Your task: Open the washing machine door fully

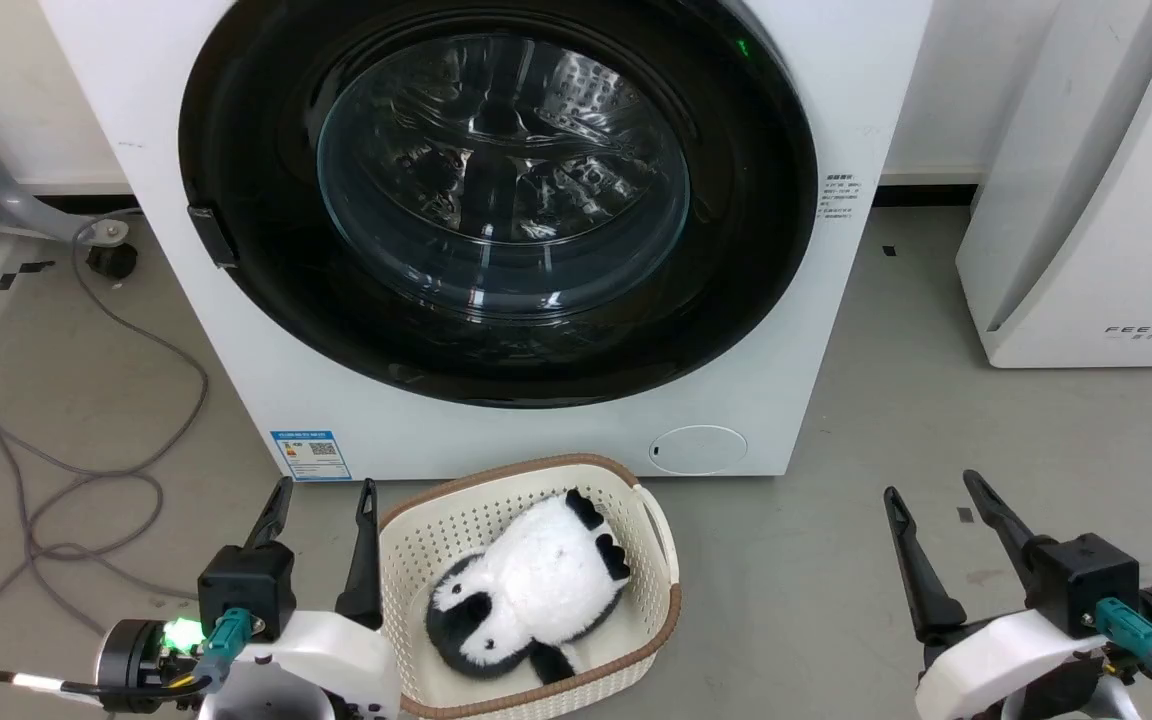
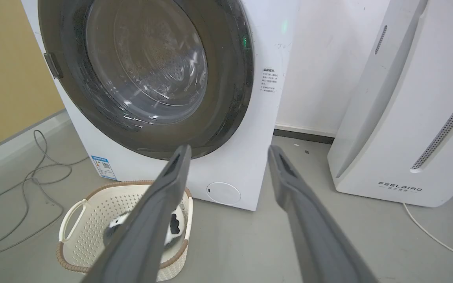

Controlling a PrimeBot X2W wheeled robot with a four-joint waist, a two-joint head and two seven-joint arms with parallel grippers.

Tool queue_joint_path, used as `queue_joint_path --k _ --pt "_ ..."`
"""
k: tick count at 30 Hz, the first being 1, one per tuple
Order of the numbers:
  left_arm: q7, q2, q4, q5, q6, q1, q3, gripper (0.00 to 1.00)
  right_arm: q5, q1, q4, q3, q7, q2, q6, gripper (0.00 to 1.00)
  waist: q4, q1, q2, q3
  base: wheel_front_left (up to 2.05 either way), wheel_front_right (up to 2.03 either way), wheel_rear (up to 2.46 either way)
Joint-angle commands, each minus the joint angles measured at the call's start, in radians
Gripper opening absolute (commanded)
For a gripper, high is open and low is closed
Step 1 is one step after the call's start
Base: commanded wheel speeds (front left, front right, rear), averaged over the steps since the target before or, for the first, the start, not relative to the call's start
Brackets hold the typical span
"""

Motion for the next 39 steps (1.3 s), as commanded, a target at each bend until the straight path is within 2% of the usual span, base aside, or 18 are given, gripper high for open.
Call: queue_joint_path --k 1,29,39 --pt "-0.011 0.000 0.005 -0.007 0.002 0.003 -0.003 1.00 0.012 0.002 0.004 -0.001 -0.012 0.000 0.000 1.00 0.001 0.0000 0.0000 0.001 0.00 0.00 0.00" --pt "-0.067 0.001 0.021 -0.026 0.010 0.001 -0.049 1.00 0.226 -0.064 0.065 -0.004 -0.055 -0.034 0.000 1.00 0.021 0.0000 0.0000 0.029 0.00 0.00 0.00" --pt "-0.092 0.002 0.026 -0.035 0.013 0.000 -0.073 1.00 0.394 -0.113 0.097 -0.024 -0.019 -0.055 0.000 1.00 0.031 0.0000 0.0000 0.045 0.00 0.00 0.00"
